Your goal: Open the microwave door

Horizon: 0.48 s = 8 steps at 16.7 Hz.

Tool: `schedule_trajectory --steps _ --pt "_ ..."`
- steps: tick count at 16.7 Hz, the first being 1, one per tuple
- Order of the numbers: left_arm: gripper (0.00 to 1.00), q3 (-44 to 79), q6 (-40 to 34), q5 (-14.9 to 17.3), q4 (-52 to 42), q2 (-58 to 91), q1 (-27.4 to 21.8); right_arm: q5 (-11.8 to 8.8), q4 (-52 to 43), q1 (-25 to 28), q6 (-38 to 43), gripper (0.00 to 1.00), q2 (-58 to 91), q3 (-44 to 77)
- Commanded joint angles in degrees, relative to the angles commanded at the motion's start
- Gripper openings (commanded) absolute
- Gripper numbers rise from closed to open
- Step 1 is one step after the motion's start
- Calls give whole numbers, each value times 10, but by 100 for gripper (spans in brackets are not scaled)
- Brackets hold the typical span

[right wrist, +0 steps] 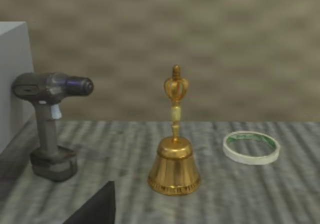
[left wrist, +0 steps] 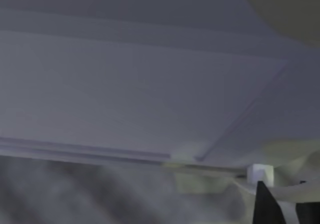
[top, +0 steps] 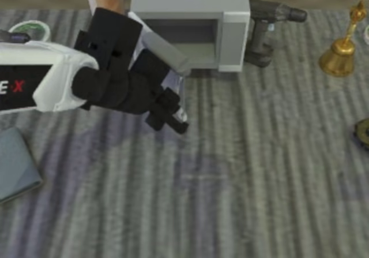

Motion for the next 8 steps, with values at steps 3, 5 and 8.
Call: schedule_trajectory --steps 3,5,8 --pt "0 0 0 0 0 0 0 0 0 0 0 100 0 0" --pt "0 0 0 0 0 0 0 0 0 0 0 100 0 0" --pt "0 -1 -3 4 0 0 -4 0 0 0 0 100 0 0"
